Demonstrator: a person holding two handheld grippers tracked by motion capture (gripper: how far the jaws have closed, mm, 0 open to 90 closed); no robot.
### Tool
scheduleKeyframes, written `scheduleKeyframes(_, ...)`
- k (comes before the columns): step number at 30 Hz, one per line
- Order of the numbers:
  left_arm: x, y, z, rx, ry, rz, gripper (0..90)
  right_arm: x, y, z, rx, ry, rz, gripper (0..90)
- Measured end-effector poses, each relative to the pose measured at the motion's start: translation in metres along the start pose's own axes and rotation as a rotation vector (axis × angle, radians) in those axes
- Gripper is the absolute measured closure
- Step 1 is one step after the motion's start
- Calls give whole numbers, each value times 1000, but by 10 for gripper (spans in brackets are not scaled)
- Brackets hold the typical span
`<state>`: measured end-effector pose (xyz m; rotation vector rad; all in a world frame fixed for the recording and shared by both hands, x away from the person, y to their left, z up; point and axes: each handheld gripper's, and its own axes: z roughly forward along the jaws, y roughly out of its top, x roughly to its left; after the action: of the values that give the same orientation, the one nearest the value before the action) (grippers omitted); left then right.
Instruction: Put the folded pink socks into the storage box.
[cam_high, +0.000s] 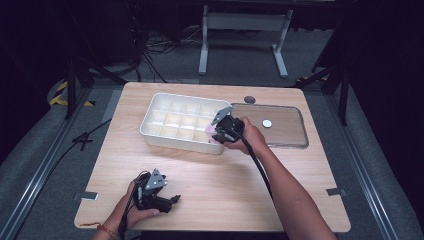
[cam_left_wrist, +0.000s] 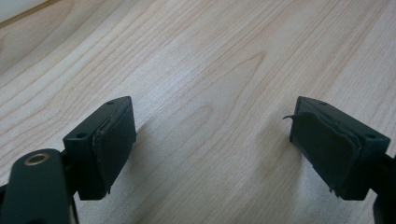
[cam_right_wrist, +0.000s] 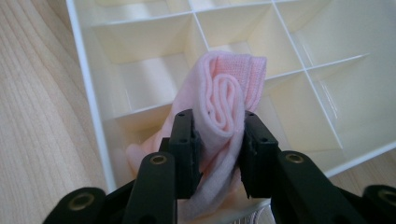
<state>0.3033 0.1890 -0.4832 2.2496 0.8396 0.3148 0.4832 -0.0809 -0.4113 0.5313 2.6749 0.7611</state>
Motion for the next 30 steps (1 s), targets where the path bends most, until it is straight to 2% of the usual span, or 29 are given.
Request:
scheduleKeyframes(3, 0, 0, 0, 0, 0, 0, 148, 0, 2, 3, 48, 10, -10, 702)
scheduleKeyframes(4, 0, 0, 0, 0, 0, 0, 148, 0, 2, 3, 48, 10, -10, 702)
scheduleKeyframes(5, 0, 0, 0, 0, 0, 0, 148, 1, 4, 4, 67, 13, -25, 703)
scheduleKeyframes(11, 0, 0, 0, 1, 1, 4, 148, -1, 8, 6, 105, 27, -40, 705)
scheduleKeyframes(15, 0, 0, 0, 3, 0, 5, 147, -1, 13, 8, 145, 34, -77, 707)
scheduleKeyframes(22, 0, 0, 0, 3, 1, 6, 147, -2, 16, 10, 184, 45, -101, 707)
scheduleKeyframes(30, 0, 0, 0, 3, 0, 3, 147, -6, 12, 11, 163, 89, -55, 708)
